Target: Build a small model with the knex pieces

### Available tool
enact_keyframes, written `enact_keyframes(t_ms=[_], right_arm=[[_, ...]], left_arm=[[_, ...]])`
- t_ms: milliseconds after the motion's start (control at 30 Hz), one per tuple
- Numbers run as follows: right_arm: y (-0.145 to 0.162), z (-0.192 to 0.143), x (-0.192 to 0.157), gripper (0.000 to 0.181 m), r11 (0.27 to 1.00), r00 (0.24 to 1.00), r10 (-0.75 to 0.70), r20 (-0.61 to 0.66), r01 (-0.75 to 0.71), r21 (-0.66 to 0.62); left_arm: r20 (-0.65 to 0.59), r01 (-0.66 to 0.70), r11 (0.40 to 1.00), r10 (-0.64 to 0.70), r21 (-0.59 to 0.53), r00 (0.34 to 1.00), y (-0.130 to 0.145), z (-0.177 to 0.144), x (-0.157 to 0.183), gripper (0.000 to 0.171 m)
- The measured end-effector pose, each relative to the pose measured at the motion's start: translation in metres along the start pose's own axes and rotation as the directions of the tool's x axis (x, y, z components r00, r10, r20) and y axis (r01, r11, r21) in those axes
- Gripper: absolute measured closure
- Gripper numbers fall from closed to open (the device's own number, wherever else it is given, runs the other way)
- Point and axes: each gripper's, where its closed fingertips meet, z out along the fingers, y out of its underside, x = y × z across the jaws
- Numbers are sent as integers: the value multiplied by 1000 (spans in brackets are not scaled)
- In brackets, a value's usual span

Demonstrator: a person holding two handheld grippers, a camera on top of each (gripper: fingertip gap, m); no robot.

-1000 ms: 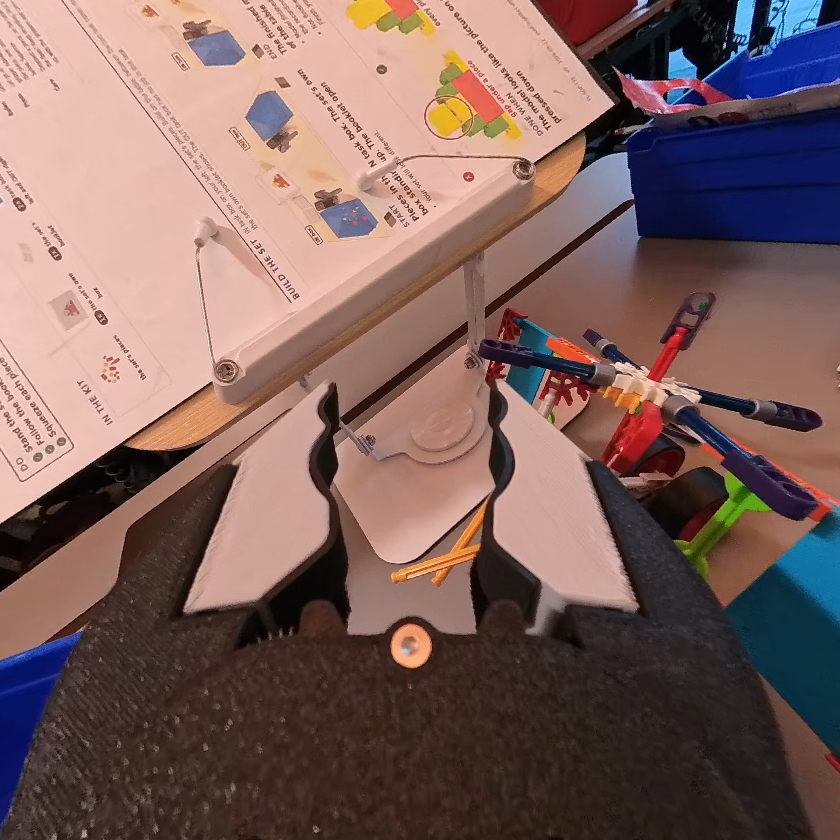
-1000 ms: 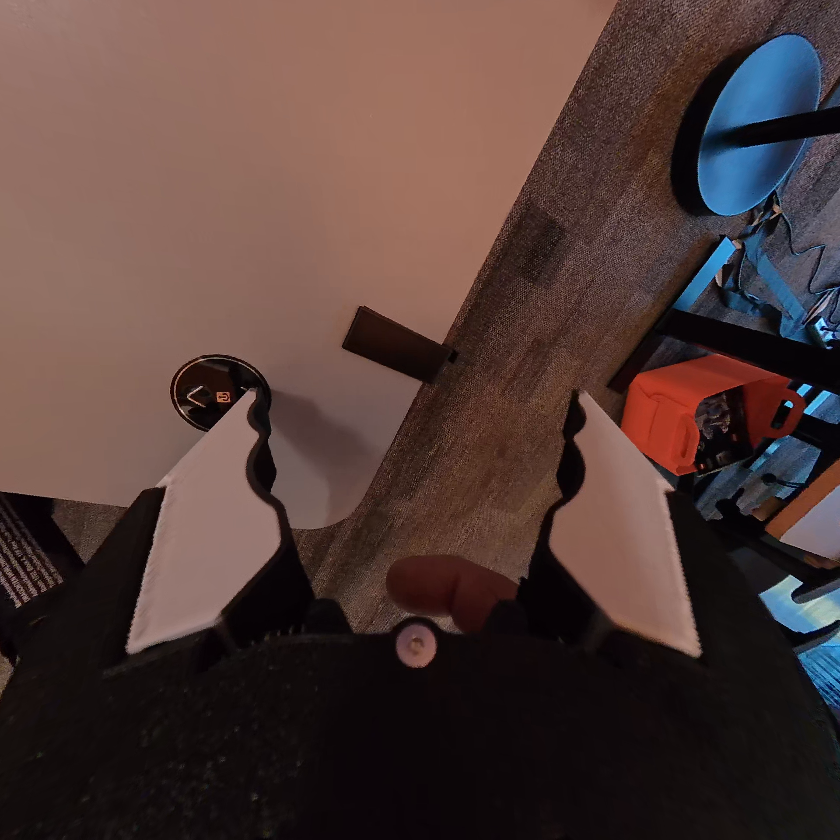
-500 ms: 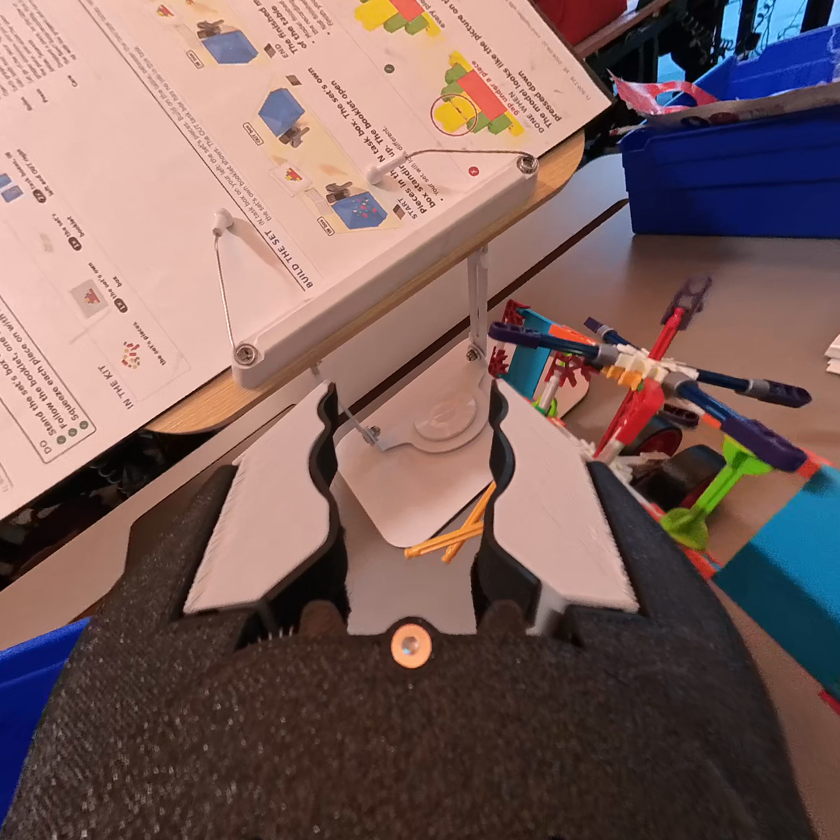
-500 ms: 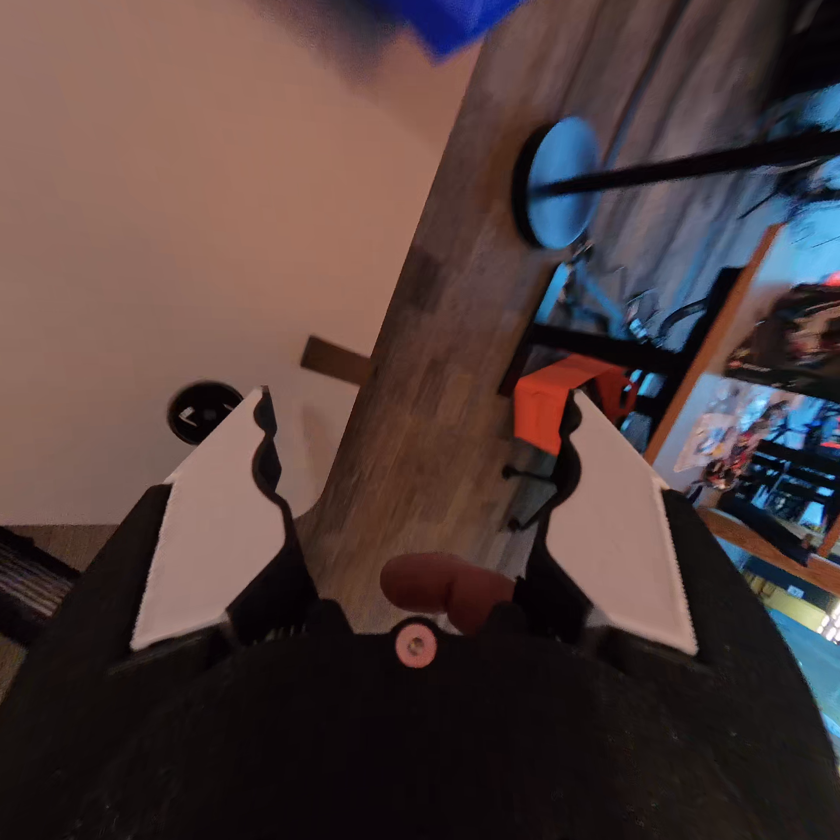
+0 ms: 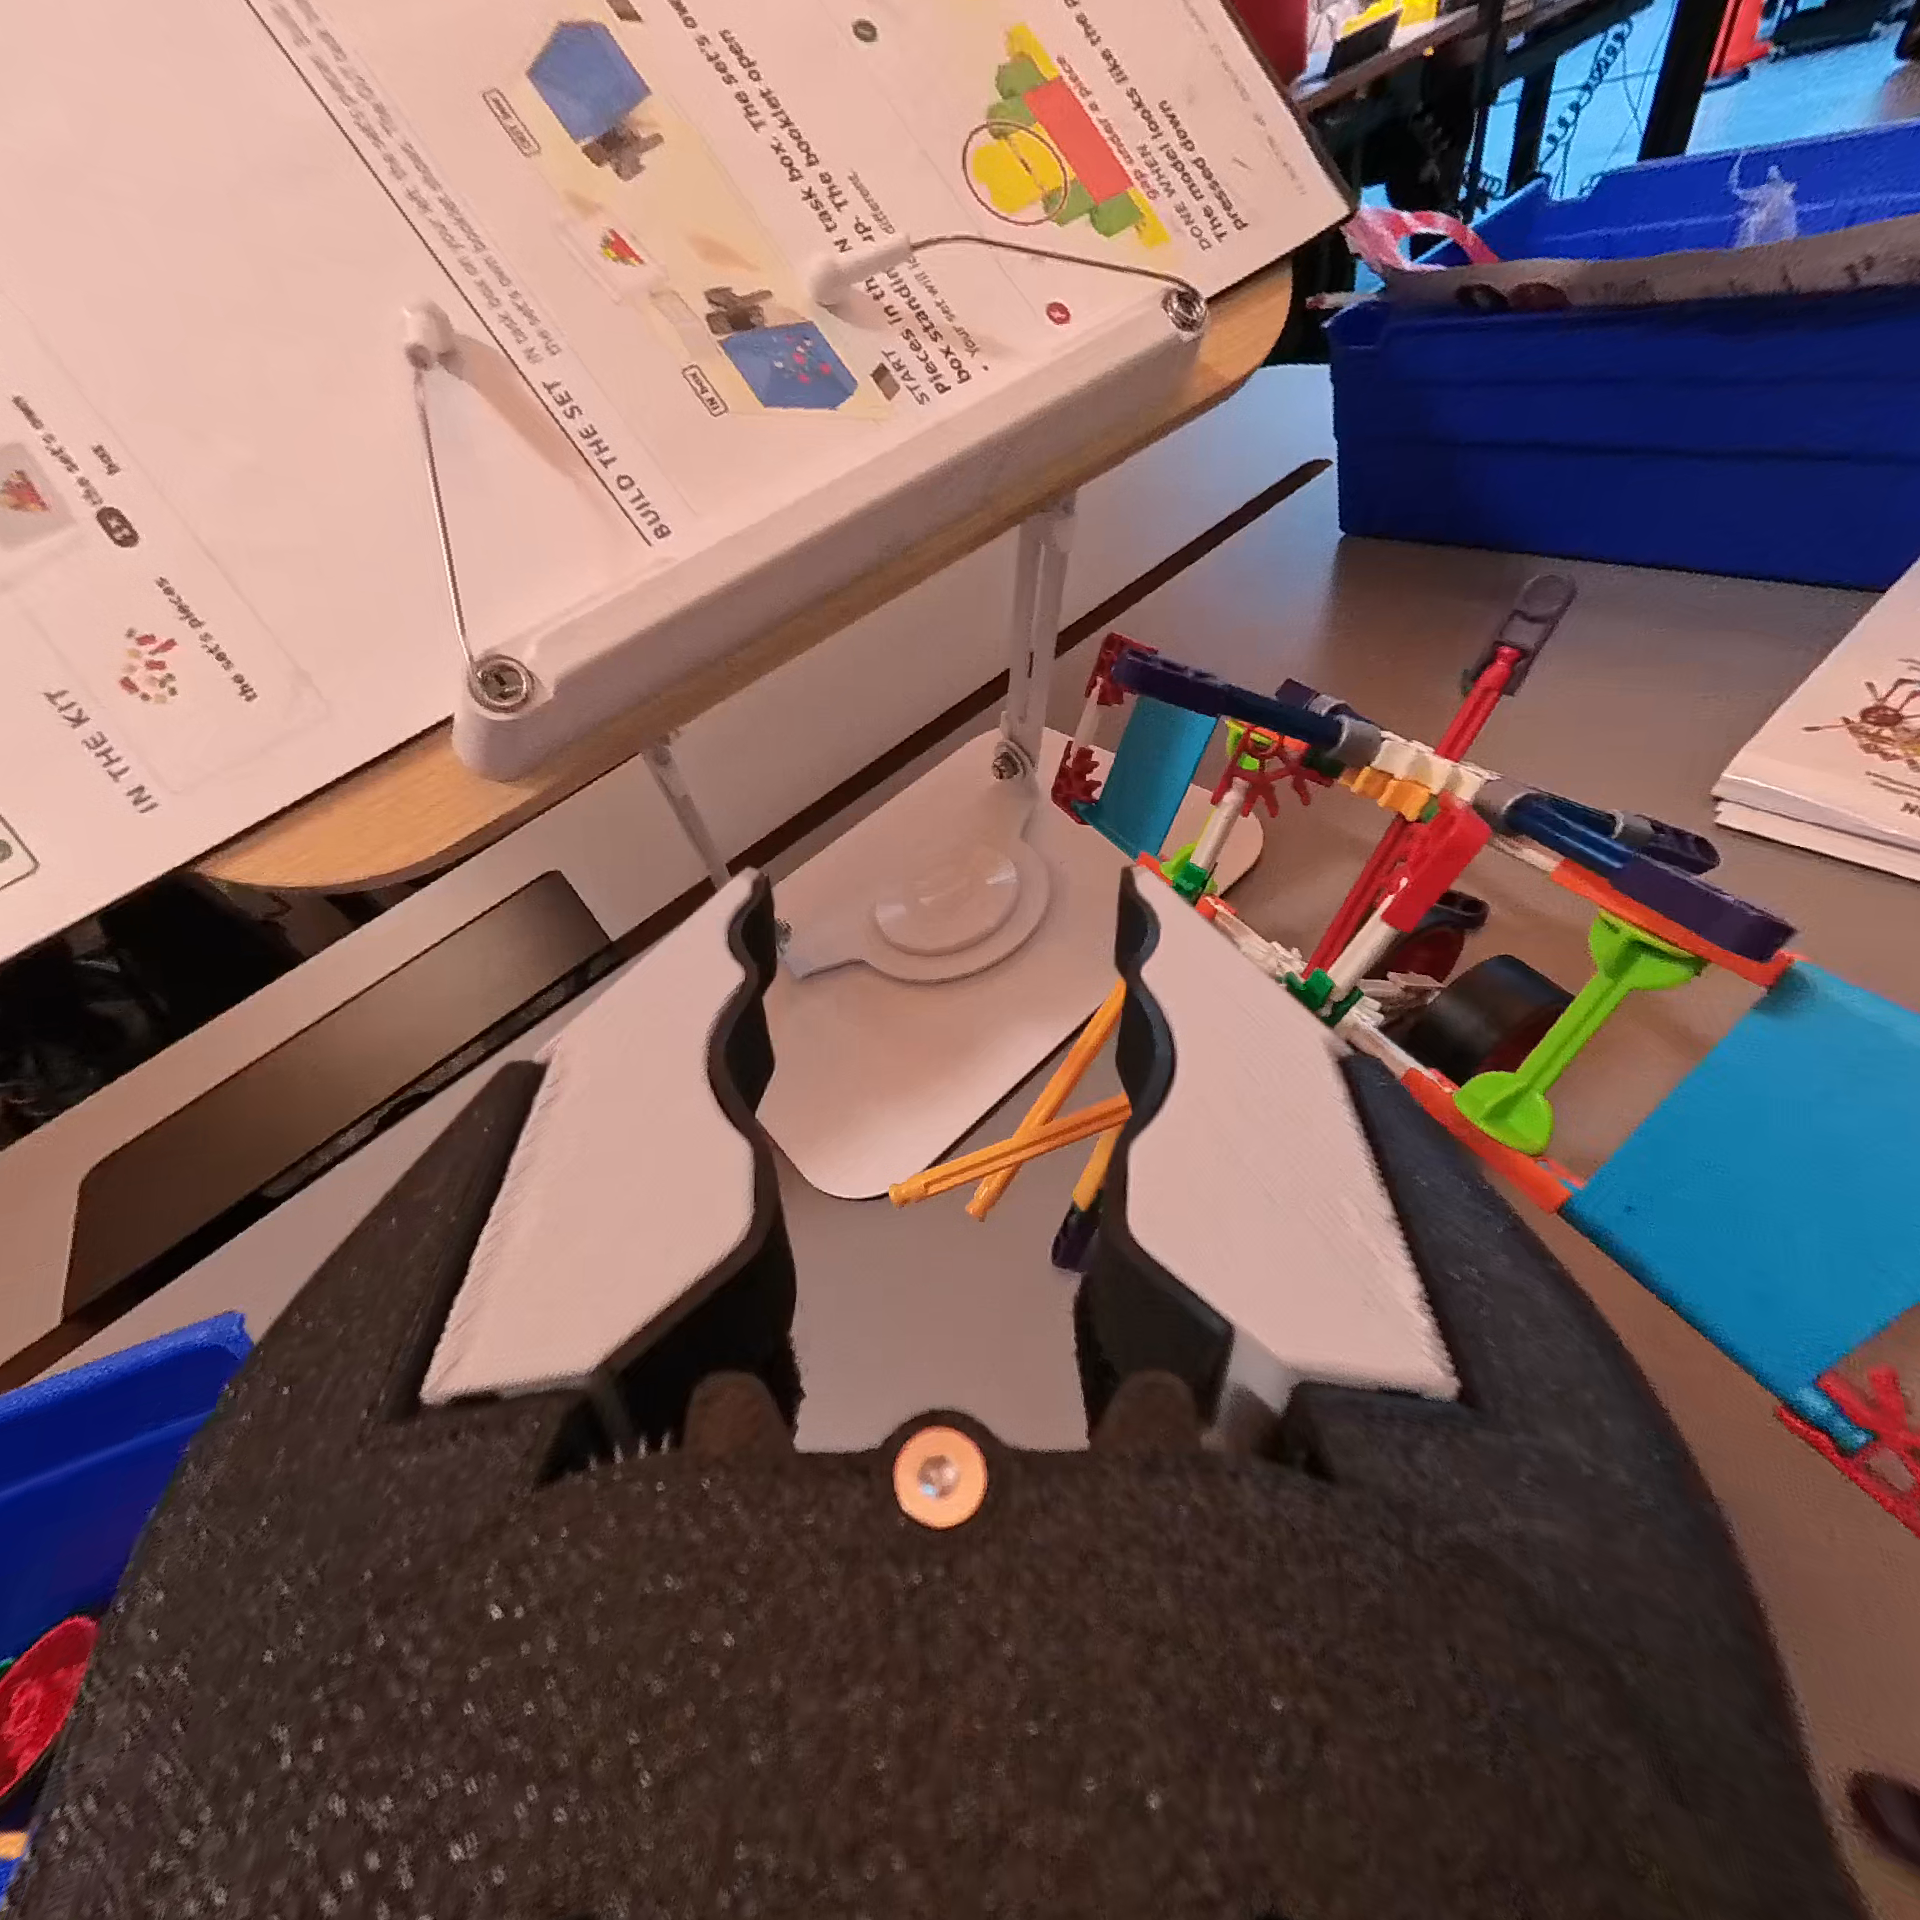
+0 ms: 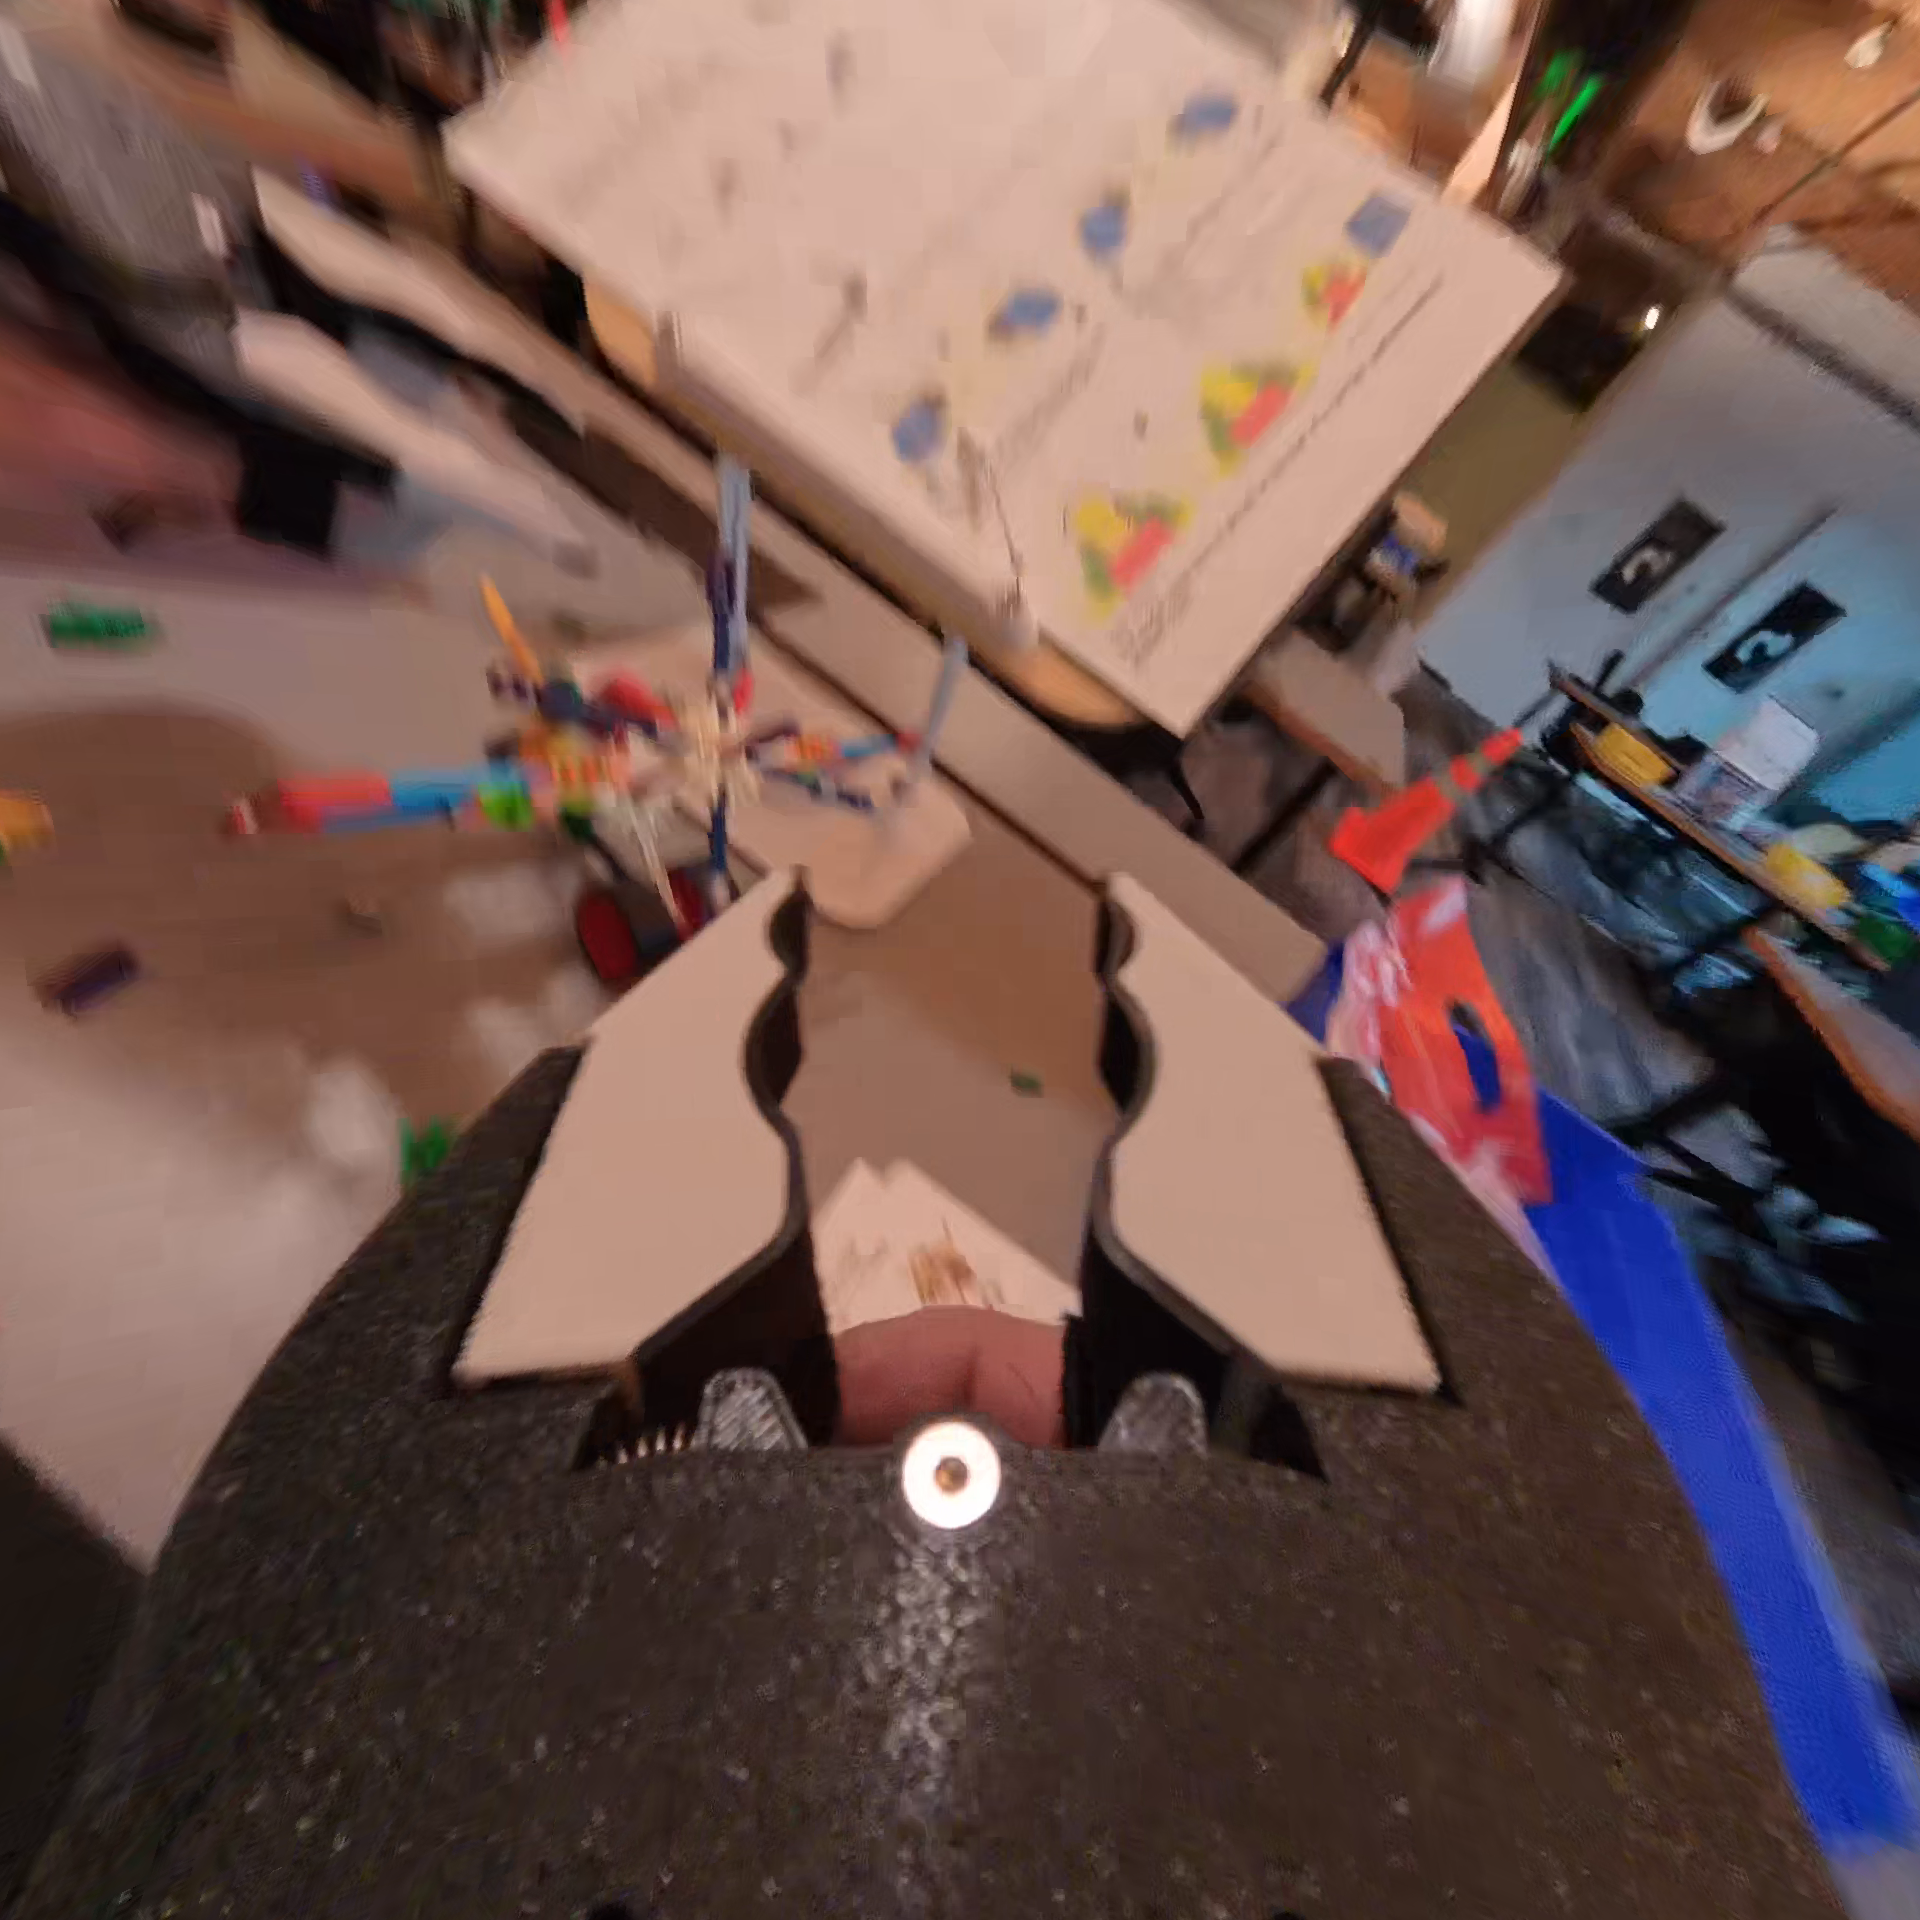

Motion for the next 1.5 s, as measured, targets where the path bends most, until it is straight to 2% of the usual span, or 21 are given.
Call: enact_keyframes(t_ms=[67,100,133,333,400,533,600,700,767,833,900,967,1100,1133,1167,1233,1267,1300,1367,1467,1500], right_arm=[[-31,15,-7,154,975,986,131,103,-147,165],[-45,18,-9,178,952,976,163,146,-194,238],[-56,21,-8,181,930,969,183,166,-226,290],[-82,35,-26,181,888,960,138,245,-230,399],[-92,37,-28,179,879,974,88,210,-176,444],[-93,48,-31,156,868,983,62,171,-138,478],[-84,54,-32,152,867,984,73,162,-143,477],[-56,72,-31,125,904,992,56,115,-99,417],[-37,84,-34,125,933,993,14,118,-55,357],[-27,93,-32,128,943,994,-12,105,-24,333],[-23,97,-29,180,947,996,-20,86,-9,322],[-20,99,-24,181,952,998,-26,60,6,306],[-13,99,-16,180,957,995,27,91,-52,285],[-8,101,-17,173,962,991,44,123,-75,263],[-2,104,-19,153,969,986,63,155,-98,226],[13,109,-25,118,981,972,78,221,-115,156],[17,110,-27,114,983,966,81,245,-118,142],[19,109,-27,115,982,963,82,257,-122,142],[23,108,-33,121,985,942,91,322,-133,109],[20,110,-41,139,985,915,112,388,-153,77],[20,113,-44,139,988,908,113,403,-144,49]], left_arm=[[-7,5,1000,-5,22,1000,-6,-5,0,108],[-12,5,999,-4,40,1000,-12,-9,0,115],[-19,-1,998,3,62,1000,-18,-14,0,122],[-43,-78,982,86,169,995,-48,-36,5,171],[-34,-136,976,144,171,989,-51,-37,10,171],[-36,-201,963,210,182,977,-55,-39,18,168],[-37,-205,958,217,198,976,-60,-42,20,156],[-28,-196,958,206,211,978,-64,-44,18,128],[-32,-177,962,188,210,982,-63,-44,14,117],[-35,-165,965,175,202,984,-60,-43,7,120],[-76,-142,971,159,194,984,-54,-43,7,143],[-145,-129,975,156,179,977,-45,-41,13,171],[-163,-175,974,198,145,967,-35,-36,17,171],[-161,-182,973,205,145,965,-35,-36,18,171],[-185,-176,973,202,149,962,-35,-38,21,168],[-262,-137,980,172,145,950,-34,-41,30,146],[-286,-118,981,159,155,945,-36,-43,33,138],[-328,-111,982,157,155,931,-35,-45,38,131],[-419,-142,987,159,72,894,-16,-46,50,125],[-455,-233,973,206,-3,866,10,-42,56,122],[-464,-239,971,200,-27,863,16,-40,57,121]])
